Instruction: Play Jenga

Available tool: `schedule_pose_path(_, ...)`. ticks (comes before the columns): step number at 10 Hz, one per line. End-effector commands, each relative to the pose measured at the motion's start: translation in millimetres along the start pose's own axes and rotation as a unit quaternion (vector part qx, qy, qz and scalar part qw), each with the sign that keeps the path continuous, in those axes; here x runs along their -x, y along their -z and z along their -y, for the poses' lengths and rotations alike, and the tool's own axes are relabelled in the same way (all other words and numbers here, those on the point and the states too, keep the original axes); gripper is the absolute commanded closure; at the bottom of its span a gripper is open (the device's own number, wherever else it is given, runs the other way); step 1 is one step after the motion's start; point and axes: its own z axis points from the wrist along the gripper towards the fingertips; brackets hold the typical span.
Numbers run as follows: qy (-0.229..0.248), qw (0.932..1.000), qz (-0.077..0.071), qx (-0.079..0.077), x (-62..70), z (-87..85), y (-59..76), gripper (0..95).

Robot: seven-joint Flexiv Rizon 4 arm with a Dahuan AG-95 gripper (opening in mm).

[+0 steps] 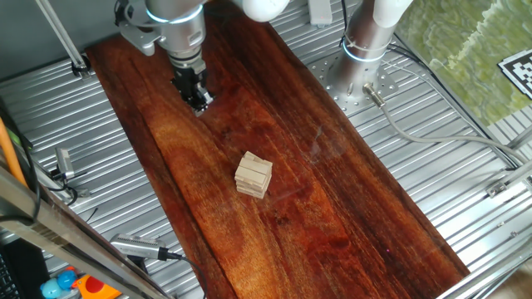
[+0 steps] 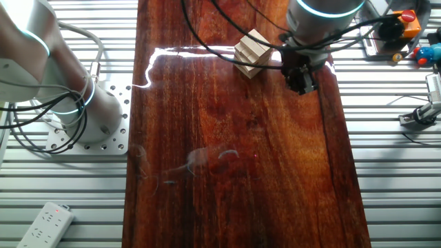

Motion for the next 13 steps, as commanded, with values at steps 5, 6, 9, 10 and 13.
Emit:
schedule_pose_path(5,-0.003,1.0,0.0,0.0,22.5,5.6,-5.4,95.0)
schedule_pose_path(6,-0.004,1.0,0.0,0.0,24.6,6.4,-7.2,95.0)
schedule_pose_path(9,-0.009,1.0,-0.001,-0.001,30.9,9.5,-15.4,95.0)
schedule_pose_path(10,-0.011,0.9999,-0.001,-0.002,32.2,10.3,-18.0,95.0)
schedule_pose_path(13,-0.013,0.9999,-0.001,-0.001,34.0,11.5,-22.7,95.0)
